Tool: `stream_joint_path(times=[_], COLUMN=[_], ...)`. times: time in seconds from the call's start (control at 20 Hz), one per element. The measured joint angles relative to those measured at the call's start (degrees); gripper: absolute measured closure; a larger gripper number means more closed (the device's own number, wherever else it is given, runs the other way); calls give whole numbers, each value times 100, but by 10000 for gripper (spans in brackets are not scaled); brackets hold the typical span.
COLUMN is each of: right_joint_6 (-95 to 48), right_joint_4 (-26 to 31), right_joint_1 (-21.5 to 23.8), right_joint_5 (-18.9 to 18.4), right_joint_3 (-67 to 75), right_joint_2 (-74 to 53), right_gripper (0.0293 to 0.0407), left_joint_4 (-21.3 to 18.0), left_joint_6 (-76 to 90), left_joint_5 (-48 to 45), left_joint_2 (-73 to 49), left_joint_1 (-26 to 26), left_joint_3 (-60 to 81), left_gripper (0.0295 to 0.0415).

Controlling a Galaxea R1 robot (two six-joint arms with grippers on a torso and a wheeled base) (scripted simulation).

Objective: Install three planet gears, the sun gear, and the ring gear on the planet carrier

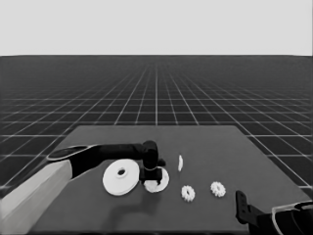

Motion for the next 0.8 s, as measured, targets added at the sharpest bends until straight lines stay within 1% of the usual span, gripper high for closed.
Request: stream_joint_path(times=[0.05,0.1,0.4,0.45,0.5,0.55,0.65,0.8], right_joint_6=[0,0,0,0,0,0,0,0], right_joint_4=[0,0,0,0,0,0,0,0], right_joint_1=[0,0,0,0,0,0,0,0], right_joint_5=[0,0,0,0,0,0,0,0], right_joint_3=[0,0,0,0,0,0,0,0], right_joint_2=[0,0,0,0,0,0,0,0], right_gripper=[315,315,315,315,315,315,315,315], left_joint_4=[1,1,2,-362,-602,-751,-893,-953], left_joint_6=[0,0,0,-210,-313,-361,-395,-405], left_joint_5=[0,-1,-1,121,162,174,179,179], left_joint_2=[0,0,1,-69,-92,-99,-104,-105], left_joint_1=[0,1,1,-339,-607,-766,-909,-965], left_joint_3=[-1,-1,-1,302,442,502,543,554], left_gripper=[330,327,326,326,326,326,326,326])
